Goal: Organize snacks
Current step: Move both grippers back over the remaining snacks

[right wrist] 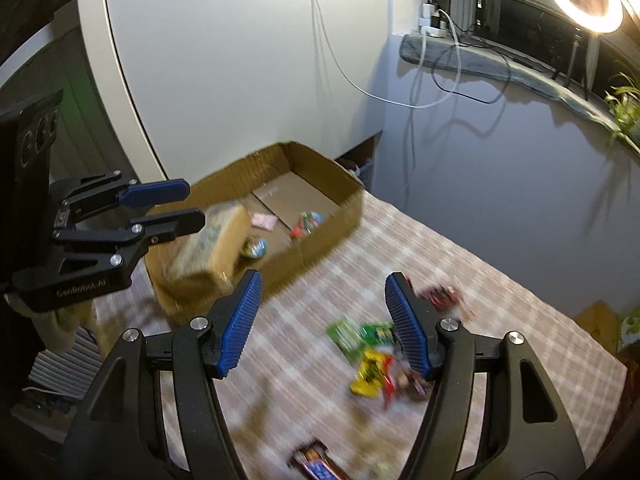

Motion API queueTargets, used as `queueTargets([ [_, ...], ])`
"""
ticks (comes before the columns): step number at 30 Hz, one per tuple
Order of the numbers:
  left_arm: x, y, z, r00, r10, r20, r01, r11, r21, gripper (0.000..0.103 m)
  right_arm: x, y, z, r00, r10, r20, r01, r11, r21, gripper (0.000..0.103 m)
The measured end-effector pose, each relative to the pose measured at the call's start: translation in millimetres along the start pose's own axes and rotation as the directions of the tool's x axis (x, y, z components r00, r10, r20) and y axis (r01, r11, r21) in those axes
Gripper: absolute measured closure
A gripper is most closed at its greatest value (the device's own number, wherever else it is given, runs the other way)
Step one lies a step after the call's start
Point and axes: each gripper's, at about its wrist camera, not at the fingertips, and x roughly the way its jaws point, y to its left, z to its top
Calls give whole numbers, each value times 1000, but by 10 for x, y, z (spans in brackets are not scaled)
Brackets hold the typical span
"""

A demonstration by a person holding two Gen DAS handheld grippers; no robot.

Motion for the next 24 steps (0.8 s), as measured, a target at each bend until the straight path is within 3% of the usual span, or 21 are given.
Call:
queueTargets([
  [10,183,-453,-125,995,-79,-58,81,996,34,67,-245,-353,-624,997,-26,-73,28,999,32,36],
  [18,295,-862,-329,978,-158,-133,170,982,81,66,-188,-651,-1088,987,-12,-160,28,995,99,36],
  [19,295,-940,-376,974,-175,-145,190,977,95,64,-168,-678,-1128,986,-3,-169,22,994,111,36],
  [21,274,-1076,-440,968,-200,-154,221,966,131,49,-116,-721,-1218,982,22,-190,4,991,133,36],
  [24,241,-1323,-554,956,-230,-184,268,938,218,48,-53,-748,-1309,976,56,-209,-24,988,151,37],
])
